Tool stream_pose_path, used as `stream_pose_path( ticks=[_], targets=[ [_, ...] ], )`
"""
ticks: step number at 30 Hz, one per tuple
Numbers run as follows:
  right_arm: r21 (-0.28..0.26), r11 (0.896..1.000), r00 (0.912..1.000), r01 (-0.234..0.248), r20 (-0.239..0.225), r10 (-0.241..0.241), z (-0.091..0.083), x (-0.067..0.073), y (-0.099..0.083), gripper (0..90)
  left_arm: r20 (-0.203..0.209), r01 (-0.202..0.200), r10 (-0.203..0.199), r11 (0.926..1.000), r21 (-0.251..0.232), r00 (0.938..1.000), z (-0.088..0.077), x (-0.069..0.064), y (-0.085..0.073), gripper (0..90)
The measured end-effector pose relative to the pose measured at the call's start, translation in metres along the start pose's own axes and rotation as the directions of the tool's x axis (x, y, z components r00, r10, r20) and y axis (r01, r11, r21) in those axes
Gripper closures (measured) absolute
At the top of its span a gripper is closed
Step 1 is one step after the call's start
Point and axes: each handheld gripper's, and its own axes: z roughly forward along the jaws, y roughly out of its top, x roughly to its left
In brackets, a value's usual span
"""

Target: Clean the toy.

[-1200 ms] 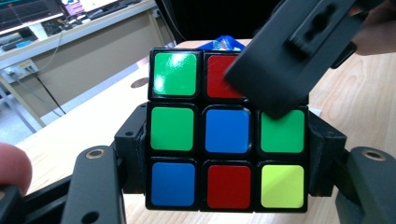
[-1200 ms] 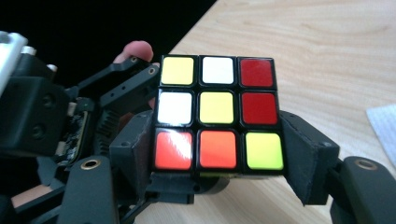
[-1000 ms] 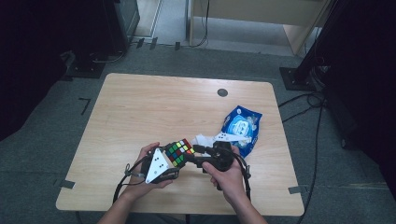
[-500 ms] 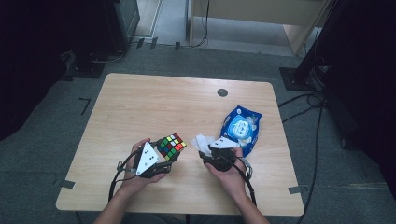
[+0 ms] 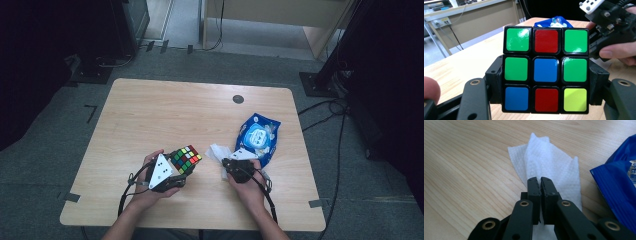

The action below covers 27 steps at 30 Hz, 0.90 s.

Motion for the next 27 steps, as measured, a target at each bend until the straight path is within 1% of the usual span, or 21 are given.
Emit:
stream_pose_path(
  ticks=[1, 3, 4, 6, 7, 8, 11, 12, 13, 14, 15, 17, 18, 19, 20, 22, 23, 24, 25, 26, 27],
  targets=[
    [0.001, 1.000, 0.9999, -0.009, -0.007, 0.009, -0.001, -0.001, 0.000, 88.9, 0.000, 0.000, 0.000, 1.0000, 0.000, 1.0000, 0.000, 0.000, 0.000, 34.0],
    [-0.004, 1.000, 1.0000, 0.002, -0.006, -0.002, -0.003, 0.000, 0.000, 89.4, 0.003, -0.001, 0.001, 1.0000, 0.000, 1.0000, 0.000, 0.000, 0.000, 34.0],
    [-0.018, 1.000, 0.9999, 0.011, -0.010, -0.011, -0.005, 0.001, 0.001, 89.6, 0.003, -0.001, 0.001, 1.0000, 0.000, 1.0000, 0.000, 0.000, 0.000, 34.0],
    [-0.048, 0.999, 0.9995, 0.000, -0.031, -0.001, -0.010, 0.004, 0.005, 89.7, 0.004, 0.002, -0.002, 1.0000, 0.000, 1.0000, 0.000, 0.000, 0.000, 34.0],
    [-0.048, 0.999, 0.9995, 0.000, -0.031, -0.001, -0.010, 0.004, 0.005, 89.7, 0.004, 0.002, -0.002, 1.0000, 0.000, 1.0000, 0.000, 0.000, 0.000, 34.0],
    [-0.090, 0.996, 0.9987, -0.009, -0.051, 0.004, -0.018, 0.007, 0.010, 89.7, 0.003, 0.002, -0.002, 1.0000, 0.000, 1.0000, 0.000, 0.000, 0.000, 34.0],
    [-0.160, 0.987, 0.9949, -0.028, -0.100, 0.012, -0.032, 0.012, 0.019, 89.8, 0.005, 0.002, -0.002, 1.0000, -0.001, 1.0000, 0.000, 0.000, 0.000, 34.0],
    [-0.181, 0.983, 0.9936, -0.033, -0.112, 0.013, -0.038, 0.015, 0.023, 89.7, 0.008, 0.002, -0.002, 1.0000, -0.001, 1.0000, 0.000, -0.001, 0.000, 34.0],
    [-0.181, 0.983, 0.9936, -0.033, -0.112, 0.013, -0.038, 0.015, 0.023, 89.7, 0.008, 0.002, -0.002, 1.0000, -0.001, 1.0000, 0.000, -0.001, 0.000, 34.0],
    [-0.223, 0.974, 0.9903, -0.036, -0.139, 0.005, -0.048, 0.021, 0.030, 89.7, 0.013, -0.003, 0.003, 1.0000, 0.001, 0.9999, 0.001, -0.002, 0.000, 34.0],
    [-0.223, 0.974, 0.9903, -0.036, -0.139, 0.005, -0.048, 0.021, 0.030, 89.7, 0.013, -0.003, 0.003, 1.0000, 0.001, 0.9999, 0.001, -0.002, 0.000, 34.0],
    [-0.259, 0.965, 0.9850, -0.039, -0.173, -0.007, -0.058, 0.028, 0.036, 89.7, 0.021, -0.005, 0.005, 1.0000, -0.001, 0.9998, 0.002, -0.005, 0.001, 34.0],
    [-0.290, 0.956, 0.9762, -0.043, -0.216, -0.022, -0.067, 0.036, 0.042, 89.7, 0.033, -0.004, 0.004, 1.0000, -0.005, 0.9995, 0.003, -0.009, 0.002, 34.0],
    [-0.290, 0.956, 0.9762, -0.043, -0.216, -0.022, -0.067, 0.036, 0.042, 89.7, 0.033, -0.004, 0.004, 1.0000, -0.005, 0.9995, 0.003, -0.009, 0.002, 34.0],
    [-0.316, 0.948, 0.9672, -0.037, -0.250, -0.045, -0.075, 0.045, 0.047, 89.7, 0.049, -0.001, 0.001, 0.9999, -0.014, 0.9988, 0.005, -0.014, 0.004, 34.0],
    [-0.327, 0.945, 0.9615, -0.029, -0.268, -0.063, -0.078, 0.051, 0.048, 89.7, 0.062, -0.015, 0.016, 0.9998, -0.014, 0.9979, 0.006, -0.020, 0.006, 34.0],
    [-0.327, 0.945, 0.9615, -0.029, -0.268, -0.063, -0.078, 0.051, 0.048, 89.7, 0.062, -0.015, 0.016, 0.9998, -0.014, 0.9979, 0.006, -0.020, 0.006, 34.0],
    [-0.327, 0.945, 0.9575, -0.016, -0.277, -0.080, -0.078, 0.057, 0.049, 89.7, 0.071, -0.019, 0.020, 0.9996, -0.022, 0.9972, 0.006, -0.024, 0.007, 34.0],
    [-0.325, 0.946, 0.9571, -0.016, -0.279, -0.080, -0.077, 0.059, 0.048, 89.6, 0.071, -0.025, 0.027, 0.9995, -0.020, 0.9971, 0.006, -0.025, 0.008, 34.0],
    [-0.329, 0.944, 0.9580, -0.017, -0.276, -0.079, -0.077, 0.059, 0.048, 89.6, 0.071, -0.024, 0.025, 0.9995, -0.022, 0.9972, 0.006, -0.025, 0.008, 34.0],
    [-0.327, 0.945, 0.9564, -0.027, -0.283, -0.071, -0.076, 0.058, 0.048, 89.6, 0.074, -0.019, 0.021, 0.9995, -0.025, 0.9971, 0.006, -0.025, 0.008, 34.0]
  ],
)
